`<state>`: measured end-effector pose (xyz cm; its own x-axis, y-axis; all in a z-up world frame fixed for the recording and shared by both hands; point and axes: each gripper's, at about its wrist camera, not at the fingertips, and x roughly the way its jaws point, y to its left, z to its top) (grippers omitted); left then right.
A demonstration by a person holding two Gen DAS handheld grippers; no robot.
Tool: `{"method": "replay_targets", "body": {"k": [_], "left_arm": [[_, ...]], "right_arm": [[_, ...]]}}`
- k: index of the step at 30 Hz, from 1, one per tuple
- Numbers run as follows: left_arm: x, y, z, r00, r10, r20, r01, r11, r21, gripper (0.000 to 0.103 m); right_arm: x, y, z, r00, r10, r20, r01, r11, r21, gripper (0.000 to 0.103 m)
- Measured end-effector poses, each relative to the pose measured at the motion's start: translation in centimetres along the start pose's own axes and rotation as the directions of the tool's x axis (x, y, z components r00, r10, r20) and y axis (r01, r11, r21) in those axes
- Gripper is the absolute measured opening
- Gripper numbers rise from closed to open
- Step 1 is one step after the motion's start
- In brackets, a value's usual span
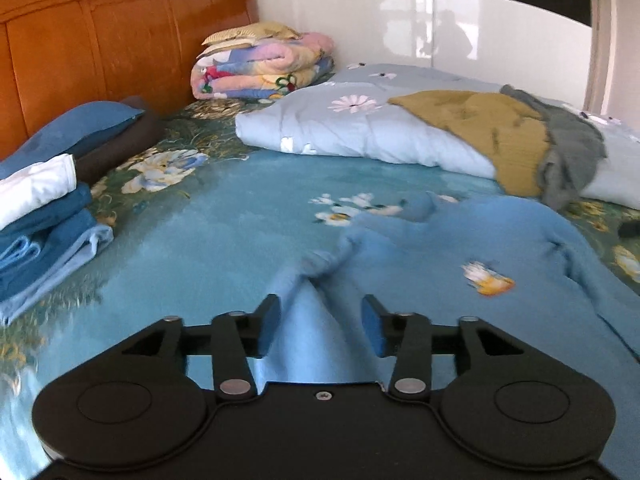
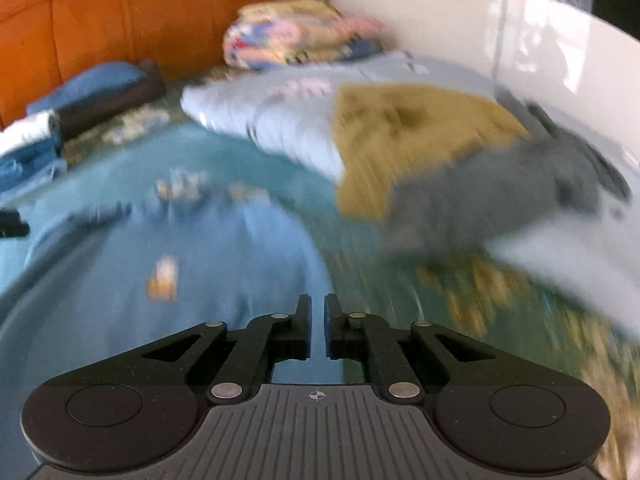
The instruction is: Fold clothes
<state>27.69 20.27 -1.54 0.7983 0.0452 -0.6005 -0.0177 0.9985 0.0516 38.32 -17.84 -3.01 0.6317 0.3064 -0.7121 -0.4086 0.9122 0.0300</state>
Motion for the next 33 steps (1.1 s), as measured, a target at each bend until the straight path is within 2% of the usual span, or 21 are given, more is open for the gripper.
{"method": "replay_targets", "body": {"k": [2, 6, 10, 11, 12, 14, 20, 27, 29, 30, 33], "left_arm": [[-1.6, -1.3, -1.2, 1.000, -0.011, 0.008, 0.011, 1.000, -0.012, 0.059], [-4.6, -4.0, -3.4, 0.998, -0.048, 0.029, 0.049, 0.999, -0.021, 0.072], [-6.9, -5.9, -5.3, 0.996, -0.081, 0.042, 0.082, 0.996, -0.040, 0.086], [-7.5, -6.3, -5.8, 0.995, -0.089, 0.045, 0.091, 0.995, -0.045, 0.091], [-8.0, -6.7, -6.2, 0.995, -0.092, 0.047, 0.094, 0.994, -0.051, 0.092], [-9.0, -7.1, -7.0, 0.995, -0.084, 0.061, 0.088, 0.994, -0.069, 0.096], [-11.6, -7.6, -8.1, 0.993, -0.075, 0.090, 0.083, 0.992, -0.092, 0.098], [-13.6, -8.1, -8.5, 0.992, -0.065, 0.107, 0.074, 0.994, -0.078, 0.098], [-14.0, -8.3, -8.5, 0.992, -0.062, 0.113, 0.070, 0.995, -0.071, 0.098], [-14.1, -8.3, -8.5, 0.991, -0.061, 0.116, 0.069, 0.995, -0.070, 0.098], [-14.5, -8.5, -8.6, 0.991, -0.060, 0.117, 0.068, 0.995, -0.071, 0.098]], "right_arm": [[-2.0, -0.5, -2.8, 1.000, -0.007, -0.024, 0.008, 0.999, 0.044, 0.011], [-5.2, -1.5, -7.8, 0.997, -0.012, -0.078, 0.022, 0.990, 0.136, 0.017], [-7.3, -1.6, -11.2, 0.993, -0.009, -0.115, 0.029, 0.983, 0.181, 0.021], [-7.9, -1.5, -11.8, 0.993, -0.009, -0.115, 0.031, 0.981, 0.191, 0.027], [-8.4, -1.6, -12.4, 0.994, -0.008, -0.113, 0.031, 0.979, 0.202, 0.037], [-9.2, -1.6, -13.2, 0.995, -0.002, -0.102, 0.024, 0.976, 0.216, 0.042], [-10.0, -1.7, -14.8, 0.996, 0.004, -0.085, 0.018, 0.966, 0.258, 0.064], [-9.2, -1.7, -15.9, 0.999, 0.030, -0.045, -0.012, 0.938, 0.346, 0.065], [-9.1, -1.7, -15.9, 0.999, 0.037, -0.028, -0.024, 0.929, 0.368, 0.062], [-9.0, -1.6, -15.9, 0.999, 0.041, -0.024, -0.029, 0.926, 0.376, 0.049], [-8.7, -1.8, -15.8, 0.999, 0.030, -0.026, -0.017, 0.916, 0.402, 0.019]]}}
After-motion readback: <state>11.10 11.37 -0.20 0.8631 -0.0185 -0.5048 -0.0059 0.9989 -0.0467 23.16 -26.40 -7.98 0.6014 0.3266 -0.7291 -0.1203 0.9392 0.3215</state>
